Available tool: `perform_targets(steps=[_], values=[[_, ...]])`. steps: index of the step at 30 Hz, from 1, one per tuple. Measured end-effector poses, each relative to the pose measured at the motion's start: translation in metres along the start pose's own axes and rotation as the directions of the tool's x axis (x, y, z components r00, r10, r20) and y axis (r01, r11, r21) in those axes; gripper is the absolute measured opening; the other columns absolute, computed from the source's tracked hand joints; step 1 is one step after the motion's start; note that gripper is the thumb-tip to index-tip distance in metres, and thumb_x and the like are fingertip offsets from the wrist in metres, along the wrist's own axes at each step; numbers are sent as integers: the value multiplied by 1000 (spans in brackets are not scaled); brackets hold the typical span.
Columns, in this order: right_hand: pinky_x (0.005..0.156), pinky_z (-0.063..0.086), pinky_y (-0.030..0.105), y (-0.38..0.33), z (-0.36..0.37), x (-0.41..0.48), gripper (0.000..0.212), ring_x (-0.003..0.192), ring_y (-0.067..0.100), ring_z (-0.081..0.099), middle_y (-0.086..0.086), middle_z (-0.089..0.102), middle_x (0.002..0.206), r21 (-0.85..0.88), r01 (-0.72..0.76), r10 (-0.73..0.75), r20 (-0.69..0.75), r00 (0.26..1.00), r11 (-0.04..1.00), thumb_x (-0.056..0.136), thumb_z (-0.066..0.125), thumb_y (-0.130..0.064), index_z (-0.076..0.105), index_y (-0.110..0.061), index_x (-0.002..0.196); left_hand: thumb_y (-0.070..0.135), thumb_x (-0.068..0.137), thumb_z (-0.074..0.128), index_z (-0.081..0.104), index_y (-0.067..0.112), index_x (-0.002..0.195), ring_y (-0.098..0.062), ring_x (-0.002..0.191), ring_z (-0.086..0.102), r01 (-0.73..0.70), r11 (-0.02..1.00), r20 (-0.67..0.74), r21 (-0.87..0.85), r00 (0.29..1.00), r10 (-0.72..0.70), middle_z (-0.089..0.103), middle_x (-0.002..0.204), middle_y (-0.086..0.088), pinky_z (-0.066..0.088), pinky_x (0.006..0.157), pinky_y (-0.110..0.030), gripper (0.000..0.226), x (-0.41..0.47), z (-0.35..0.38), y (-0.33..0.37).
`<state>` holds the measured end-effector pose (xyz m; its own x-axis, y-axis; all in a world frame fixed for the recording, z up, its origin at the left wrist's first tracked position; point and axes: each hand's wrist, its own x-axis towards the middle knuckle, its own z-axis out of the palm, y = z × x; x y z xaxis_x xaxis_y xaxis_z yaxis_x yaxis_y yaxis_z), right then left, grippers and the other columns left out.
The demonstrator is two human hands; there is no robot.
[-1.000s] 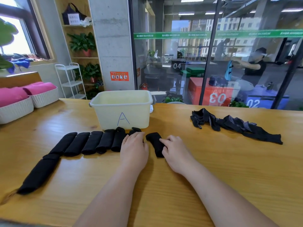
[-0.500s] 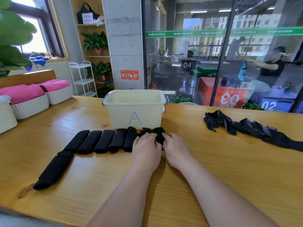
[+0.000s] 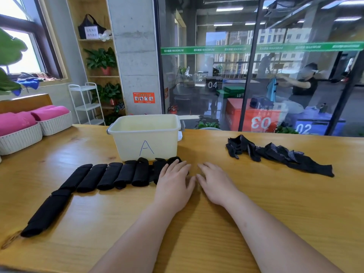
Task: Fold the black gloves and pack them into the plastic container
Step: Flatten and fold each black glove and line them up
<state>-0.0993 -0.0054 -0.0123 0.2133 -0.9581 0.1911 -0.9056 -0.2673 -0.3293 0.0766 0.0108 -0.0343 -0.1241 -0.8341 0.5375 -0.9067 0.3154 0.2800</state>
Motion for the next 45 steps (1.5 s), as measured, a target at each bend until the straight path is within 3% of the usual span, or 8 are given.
perform_targets(steps=[5, 17, 24, 29, 35, 37, 40, 45], values=[[127, 29, 47, 40, -24, -15, 61, 159, 20, 23, -6, 28, 172, -33, -85, 84, -16, 996, 996, 110, 35, -57, 31, -32, 166, 58, 108, 42, 47, 30, 159, -12, 161, 23, -109, 994, 126, 28, 986, 104, 42, 167, 10, 14, 133, -40, 59, 10, 6, 32], [130, 22, 48, 129, -46, -41, 66, 162, 20, 17, -5, 24, 175, -120, -269, 265, -45, 963, 956, 108, 33, -63, 28, -33, 167, 56, 110, 41, 39, 27, 163, -17, 161, 25, -169, 984, 304, -63, 935, 180, 39, 169, 5, 17, 132, -43, 61, 40, 54, 108], [132, 15, 50, 157, -49, -36, 68, 163, 20, 12, -4, 22, 175, -195, -343, 317, -154, 936, 919, 107, 24, -67, 30, -33, 166, 56, 110, 36, 39, 24, 163, -19, 160, 26, -189, 981, 327, -48, 925, 194, 40, 168, 3, 17, 132, -46, 61, 63, 82, 134], [132, 13, 51, 191, -59, -31, 65, 164, 23, 3, -3, 11, 178, -216, -467, 411, -258, 875, 858, 107, 20, -67, 31, -38, 165, 57, 110, 32, 37, 25, 163, -19, 160, 25, -217, 976, 313, -19, 926, 212, 38, 170, 3, 15, 133, -47, 62, 81, 100, 153], [132, 8, 53, 215, -64, -13, 70, 164, 25, -4, -4, 0, 179, -219, -449, 433, -120, 893, 866, 106, 16, -69, 20, -37, 168, 56, 110, 33, 36, 27, 165, -15, 162, 20, -231, 969, 300, -84, 922, 245, 34, 171, 6, 13, 134, -44, 62, 83, 105, 149], [132, 9, 53, 216, -64, -10, 71, 164, 24, 1, -5, 8, 178, -225, -441, 437, -69, 897, 869, 107, 17, -68, 25, -33, 168, 57, 110, 34, 36, 28, 165, -14, 162, 18, -244, 965, 310, -99, 914, 263, 33, 172, 6, 13, 134, -43, 62, 84, 106, 149], [130, 16, 50, 210, -62, -13, 64, 160, 21, 20, -5, 30, 171, -289, -395, 372, -135, 918, 872, 109, 26, -61, 41, -27, 161, 56, 110, 37, 36, 29, 165, -15, 163, 17, -248, 960, 331, -129, 902, 277, 32, 172, 7, 14, 133, -43, 61, 85, 108, 148], [115, 39, 43, 187, -60, -24, 41, 127, 20, 50, -12, 55, 140, -310, -260, 203, -204, 958, 915, 107, 45, -46, 66, -31, 139, 54, 109, 44, 37, 30, 164, -15, 159, 24, -267, 948, 324, -174, 893, 312, 34, 171, 8, 22, 131, -42, 60, 85, 107, 146]])
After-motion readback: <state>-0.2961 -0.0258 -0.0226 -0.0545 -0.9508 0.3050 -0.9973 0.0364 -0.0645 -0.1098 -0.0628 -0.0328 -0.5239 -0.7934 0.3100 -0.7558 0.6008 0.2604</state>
